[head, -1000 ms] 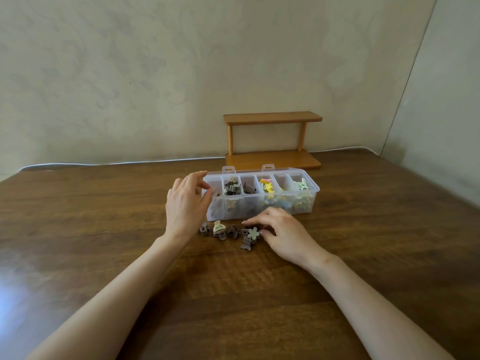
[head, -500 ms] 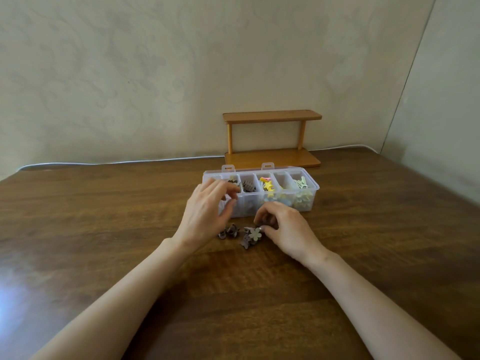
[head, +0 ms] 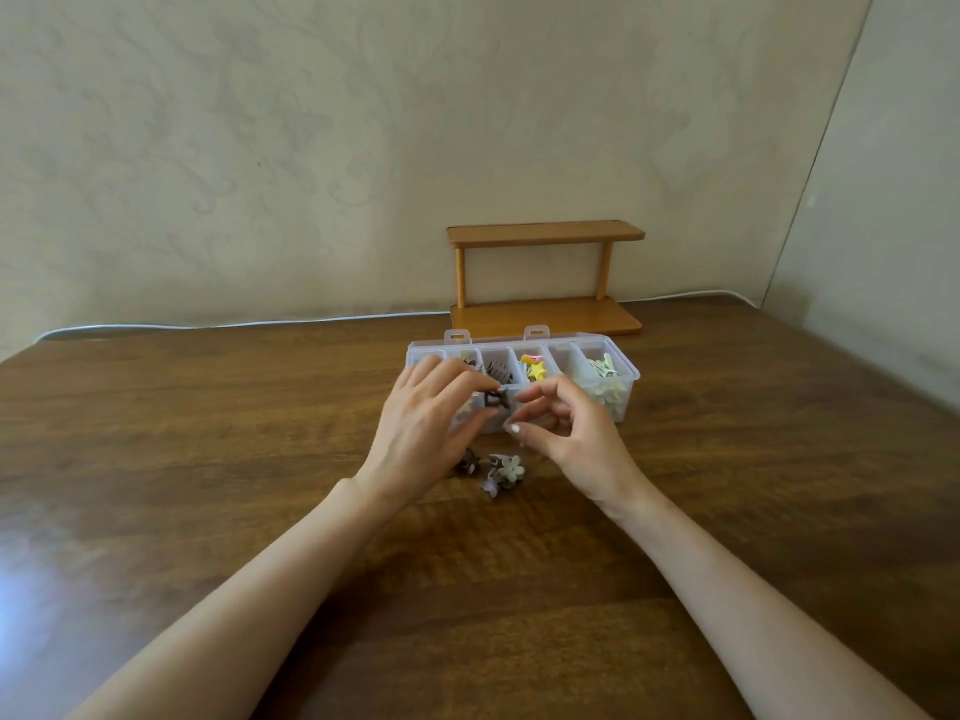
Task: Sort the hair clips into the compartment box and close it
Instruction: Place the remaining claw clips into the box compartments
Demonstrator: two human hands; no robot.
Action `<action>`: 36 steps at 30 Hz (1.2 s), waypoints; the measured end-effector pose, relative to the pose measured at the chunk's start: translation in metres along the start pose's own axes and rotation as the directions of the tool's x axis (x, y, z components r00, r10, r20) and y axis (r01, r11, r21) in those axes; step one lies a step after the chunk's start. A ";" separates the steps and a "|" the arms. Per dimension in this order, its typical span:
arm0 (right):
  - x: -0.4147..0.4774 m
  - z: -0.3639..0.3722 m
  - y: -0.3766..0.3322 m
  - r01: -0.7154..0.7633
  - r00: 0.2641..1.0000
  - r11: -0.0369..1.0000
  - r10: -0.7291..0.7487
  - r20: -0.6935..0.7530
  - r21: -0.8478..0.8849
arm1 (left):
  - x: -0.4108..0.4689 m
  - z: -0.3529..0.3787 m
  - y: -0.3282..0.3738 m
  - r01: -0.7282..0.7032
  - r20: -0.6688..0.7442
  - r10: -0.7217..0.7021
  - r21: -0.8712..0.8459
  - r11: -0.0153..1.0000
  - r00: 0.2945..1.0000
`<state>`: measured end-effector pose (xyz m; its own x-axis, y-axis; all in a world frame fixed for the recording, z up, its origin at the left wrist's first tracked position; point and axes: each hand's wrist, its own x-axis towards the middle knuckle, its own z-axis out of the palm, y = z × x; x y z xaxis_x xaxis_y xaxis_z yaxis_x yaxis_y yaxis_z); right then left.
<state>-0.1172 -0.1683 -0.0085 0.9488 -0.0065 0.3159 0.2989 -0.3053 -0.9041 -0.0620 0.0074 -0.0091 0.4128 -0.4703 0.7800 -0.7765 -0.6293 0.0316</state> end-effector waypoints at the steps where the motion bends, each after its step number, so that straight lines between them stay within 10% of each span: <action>1: -0.001 0.001 0.001 0.015 1.000 0.999 -0.015 0.004 -0.047 | 0.001 -0.001 -0.002 0.028 -0.044 -0.027 0.026 0.999 0.999; 7: -0.002 0.004 0.005 0.232 0.962 0.897 -0.153 0.228 -0.376 | 0.003 -0.007 -0.021 0.329 -0.201 -0.303 0.107 0.938 0.931; 15: -0.002 0.004 0.011 0.248 0.938 0.802 -0.057 0.343 -0.544 | -0.002 -0.005 -0.031 0.495 -0.073 -0.490 0.147 0.856 0.869; 36: 0.003 -0.002 0.004 0.045 0.999 0.996 -0.043 0.032 -0.076 | -0.001 -0.001 0.008 -0.053 0.156 0.061 -0.055 0.997 0.986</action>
<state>-0.1133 -0.1716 -0.0103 0.9379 0.0376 0.3449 0.3330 -0.3765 -0.8645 -0.0690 0.0033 -0.0095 0.4334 -0.5985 0.6738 -0.8223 -0.5686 0.0239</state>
